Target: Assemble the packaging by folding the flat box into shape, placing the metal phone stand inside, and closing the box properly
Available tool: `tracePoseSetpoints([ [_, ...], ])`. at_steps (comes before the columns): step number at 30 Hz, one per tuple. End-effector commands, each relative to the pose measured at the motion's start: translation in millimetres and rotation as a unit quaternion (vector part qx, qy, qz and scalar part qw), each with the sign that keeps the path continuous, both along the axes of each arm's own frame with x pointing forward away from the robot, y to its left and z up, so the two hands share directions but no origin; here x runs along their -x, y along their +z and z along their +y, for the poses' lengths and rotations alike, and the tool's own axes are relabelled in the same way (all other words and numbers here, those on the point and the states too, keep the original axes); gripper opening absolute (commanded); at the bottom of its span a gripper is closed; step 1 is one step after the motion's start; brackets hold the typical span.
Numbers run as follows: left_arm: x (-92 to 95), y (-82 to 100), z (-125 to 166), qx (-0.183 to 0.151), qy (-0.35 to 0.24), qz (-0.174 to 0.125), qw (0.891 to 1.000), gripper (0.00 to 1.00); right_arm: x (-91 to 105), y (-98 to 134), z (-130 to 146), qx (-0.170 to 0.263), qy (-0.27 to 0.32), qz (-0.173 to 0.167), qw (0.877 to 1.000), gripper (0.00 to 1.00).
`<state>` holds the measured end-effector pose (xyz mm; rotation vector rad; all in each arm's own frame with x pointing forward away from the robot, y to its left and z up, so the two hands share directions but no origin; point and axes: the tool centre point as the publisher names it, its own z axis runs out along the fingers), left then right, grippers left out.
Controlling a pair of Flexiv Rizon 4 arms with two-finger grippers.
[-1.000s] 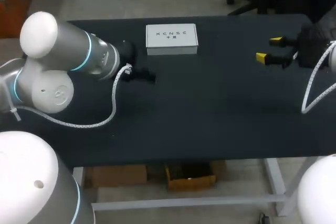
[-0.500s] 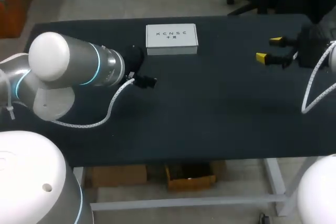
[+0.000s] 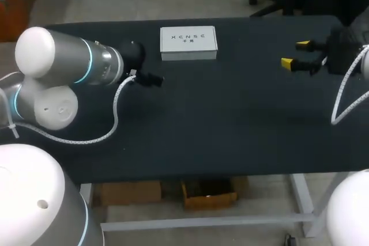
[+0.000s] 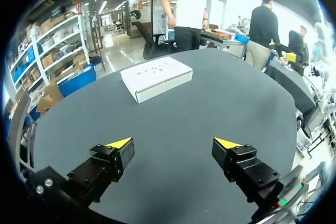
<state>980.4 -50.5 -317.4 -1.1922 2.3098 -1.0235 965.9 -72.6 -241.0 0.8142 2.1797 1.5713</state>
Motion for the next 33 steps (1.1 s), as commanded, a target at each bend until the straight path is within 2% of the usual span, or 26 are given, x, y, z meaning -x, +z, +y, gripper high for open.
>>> tracePoseSetpoints([
  [1, -2.1, -2.8, 7.5, 0.02, -0.025, -0.014, 0.999, 1.0, 0.8, 0.1, -0.9, -0.002, 0.001, -0.001, 1.0, 1.0],
  [5, -7.0, -3.9, 14.5, 0.038, -0.045, -0.018, 0.998, 1.0, 0.8, 0.1, -0.9, -0.002, 0.001, -0.001, 1.0, 1.0],
  [9, -12.7, -6.0, 17.6, 0.035, -0.049, -0.02, 0.998, 1.0, 0.8, 0.1, -0.9, -0.002, 0.001, -0.001, 1.0, 1.0],
  [15, -18.0, -1.4, 22.7, 0.032, -0.051, -0.05, 0.997, 1.0, 0.8, 0.1, -0.9, -0.002, 0.001, -0.001, 1.0, 1.0],
  [23, -13.4, 5.6, 23.5, 0.009, -0.044, -0.07, 0.997, 1.0, 0.8, 0.1, -0.9, -0.002, 0.001, -0.001, 1.0, 1.0],
  [33, -8.4, 20.5, 23.7, 0.021, -0.03, -0.065, 0.997, 1.0, 0.8, 0.1, -0.9, -0.002, 0.001, -0.001, 1.0, 1.0],
])
